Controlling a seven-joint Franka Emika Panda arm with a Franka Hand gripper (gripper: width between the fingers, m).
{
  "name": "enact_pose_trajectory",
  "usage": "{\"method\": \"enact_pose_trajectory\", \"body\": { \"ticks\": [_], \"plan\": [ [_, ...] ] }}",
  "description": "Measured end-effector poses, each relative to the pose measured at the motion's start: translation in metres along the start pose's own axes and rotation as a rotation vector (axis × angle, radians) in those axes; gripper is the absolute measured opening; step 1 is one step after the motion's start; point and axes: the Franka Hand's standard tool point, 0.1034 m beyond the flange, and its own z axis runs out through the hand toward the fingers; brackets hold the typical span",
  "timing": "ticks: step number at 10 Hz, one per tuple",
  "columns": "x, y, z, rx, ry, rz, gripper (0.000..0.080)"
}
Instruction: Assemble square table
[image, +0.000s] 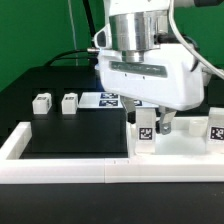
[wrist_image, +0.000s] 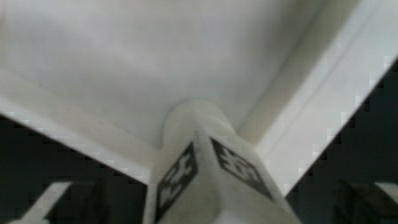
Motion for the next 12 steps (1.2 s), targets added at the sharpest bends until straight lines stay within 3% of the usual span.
{"method": "enact_pose_trajectory", "body": {
  "ticks": [2, 5, 7, 8, 9, 10, 12],
  "plan": [
    [0.0014, 0.0011, 0.0, -0.003, 0.002, -0.148, 0.0648],
    [0.0059, -0.0004, -0.004, -0.036, 0.026, -0.717, 0.0649],
    [0.0073, 0.001, -0.0039, -0.036, 0.026, -0.729, 0.0649],
    [0.0075, 0.0012, -0.0038, -0.037, 0.027, -0.711, 0.0556],
    [0.0077, 0.0015, -0.0037, -0.037, 0.027, -0.71, 0.0377],
    [0.0075, 0.0015, -0.0035, -0.035, 0.027, -0.625, 0.0288],
    [0.0076, 0.0017, -0.0033, -0.033, 0.03, -0.456, 0.0288]
  ]
}}
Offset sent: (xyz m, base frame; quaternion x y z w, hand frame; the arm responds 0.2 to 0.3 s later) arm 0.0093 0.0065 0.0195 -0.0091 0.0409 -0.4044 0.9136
